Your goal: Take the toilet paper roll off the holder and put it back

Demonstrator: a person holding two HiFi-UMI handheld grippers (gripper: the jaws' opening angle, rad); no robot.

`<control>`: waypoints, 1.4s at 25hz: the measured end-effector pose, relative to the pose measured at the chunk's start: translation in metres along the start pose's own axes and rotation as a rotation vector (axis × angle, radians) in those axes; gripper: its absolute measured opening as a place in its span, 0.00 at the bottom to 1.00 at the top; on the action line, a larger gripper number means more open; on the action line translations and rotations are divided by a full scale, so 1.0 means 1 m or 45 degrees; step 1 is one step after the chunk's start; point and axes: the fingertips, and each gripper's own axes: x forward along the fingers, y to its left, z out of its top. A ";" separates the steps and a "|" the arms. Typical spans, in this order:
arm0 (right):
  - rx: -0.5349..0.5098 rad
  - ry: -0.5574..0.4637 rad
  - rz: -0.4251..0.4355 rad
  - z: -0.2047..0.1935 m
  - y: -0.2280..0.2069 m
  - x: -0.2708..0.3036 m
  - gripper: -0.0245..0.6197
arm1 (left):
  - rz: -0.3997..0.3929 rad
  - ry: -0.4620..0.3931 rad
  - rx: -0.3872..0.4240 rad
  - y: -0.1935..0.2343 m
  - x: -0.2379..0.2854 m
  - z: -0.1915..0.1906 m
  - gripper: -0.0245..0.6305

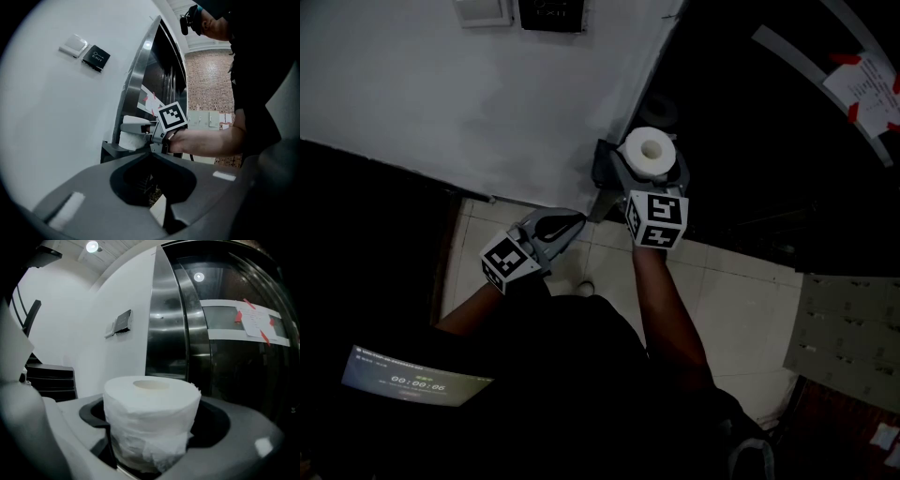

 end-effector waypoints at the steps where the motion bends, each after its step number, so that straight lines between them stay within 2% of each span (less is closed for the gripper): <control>1: 0.002 0.001 0.006 0.000 0.000 0.000 0.78 | 0.001 0.000 0.000 0.000 0.000 0.000 0.04; 15: 0.033 0.023 0.028 0.012 -0.017 -0.018 0.77 | -0.023 -0.001 0.001 -0.005 0.005 -0.002 0.04; 29: 0.121 0.072 -0.165 -0.017 -0.119 -0.051 0.77 | -0.043 0.007 0.013 -0.008 0.007 -0.003 0.04; 35: 0.143 0.090 -0.210 -0.030 -0.136 -0.057 0.77 | -0.046 0.014 0.014 -0.007 0.005 -0.003 0.04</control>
